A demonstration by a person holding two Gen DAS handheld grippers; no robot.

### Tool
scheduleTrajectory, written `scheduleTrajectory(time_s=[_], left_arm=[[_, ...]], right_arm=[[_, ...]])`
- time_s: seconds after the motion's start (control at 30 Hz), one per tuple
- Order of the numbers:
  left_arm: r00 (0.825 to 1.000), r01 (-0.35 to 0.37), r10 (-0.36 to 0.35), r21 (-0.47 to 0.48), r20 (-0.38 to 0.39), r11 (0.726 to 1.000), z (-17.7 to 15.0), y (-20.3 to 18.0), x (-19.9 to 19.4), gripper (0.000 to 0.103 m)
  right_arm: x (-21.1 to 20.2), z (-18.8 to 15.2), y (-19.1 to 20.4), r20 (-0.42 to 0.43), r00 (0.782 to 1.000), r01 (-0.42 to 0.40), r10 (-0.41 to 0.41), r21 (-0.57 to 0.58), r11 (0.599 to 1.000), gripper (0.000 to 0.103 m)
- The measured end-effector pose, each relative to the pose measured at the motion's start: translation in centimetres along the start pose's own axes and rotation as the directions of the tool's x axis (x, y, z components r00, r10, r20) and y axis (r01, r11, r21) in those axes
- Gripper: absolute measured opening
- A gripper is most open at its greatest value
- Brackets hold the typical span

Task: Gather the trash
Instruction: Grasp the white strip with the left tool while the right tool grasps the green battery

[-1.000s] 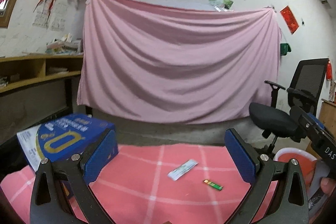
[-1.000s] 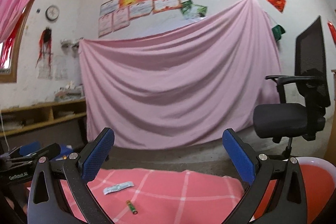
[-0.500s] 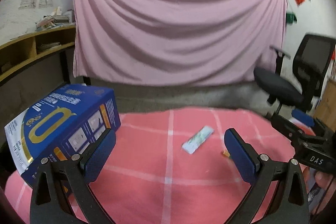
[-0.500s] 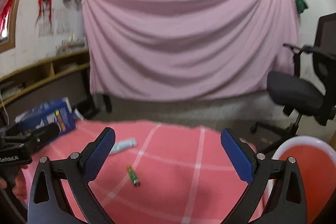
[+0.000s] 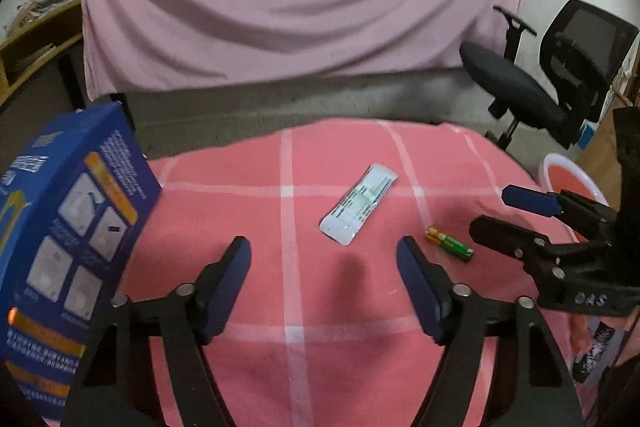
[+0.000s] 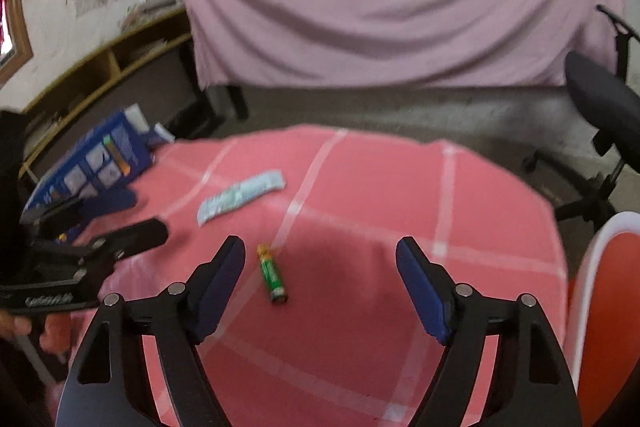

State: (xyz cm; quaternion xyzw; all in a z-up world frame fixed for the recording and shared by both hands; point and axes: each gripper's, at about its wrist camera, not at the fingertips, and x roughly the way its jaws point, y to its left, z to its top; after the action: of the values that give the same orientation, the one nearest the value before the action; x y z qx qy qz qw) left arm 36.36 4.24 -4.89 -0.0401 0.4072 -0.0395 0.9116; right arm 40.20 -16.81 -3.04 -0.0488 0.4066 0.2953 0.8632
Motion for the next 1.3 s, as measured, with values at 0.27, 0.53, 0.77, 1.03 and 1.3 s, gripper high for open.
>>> scheduleTrajectory(time_s=[0.27, 0.53, 0.77, 1.03, 1.3], left_arm=[[0.997, 0.048, -0.048, -0.005, -0.058, 0.999, 1.4, 0.8, 1.1, 0.056], [0.990, 0.089, -0.080, 0.067, -0.118, 0.994, 3.0, 0.1, 3.0, 0.056], [0.988, 0.096, -0.079, 0.125, -0.134, 0.988, 3.4, -0.9, 4.5, 0.049], [0.990, 0.066, -0.046, 0.147, -0.135, 0.987, 3.3, -1.2, 4.9, 0.025], [0.994, 0.012, 0.001, 0.117, -0.109, 0.993, 2.2, -1.8, 4.2, 0.019]], right_arm=[[1.9, -0.3, 1.3, -0.123, 0.991, -0.063, 0.055, -0.064, 0.996, 0.048], [2.1, -0.4, 1.0, -0.141, 0.988, -0.065, 0.057, -0.057, 0.996, 0.022], [2.3, -0.2, 0.5, -0.138, 0.989, -0.054, 0.049, -0.034, 0.998, 0.008], [2.0, 0.0, -0.2, -0.114, 0.993, 0.006, -0.007, -0.006, 1.000, 0.008], [1.3, 0.0, -0.4, -0.073, 0.997, 0.041, -0.040, 0.005, 0.999, 0.008]])
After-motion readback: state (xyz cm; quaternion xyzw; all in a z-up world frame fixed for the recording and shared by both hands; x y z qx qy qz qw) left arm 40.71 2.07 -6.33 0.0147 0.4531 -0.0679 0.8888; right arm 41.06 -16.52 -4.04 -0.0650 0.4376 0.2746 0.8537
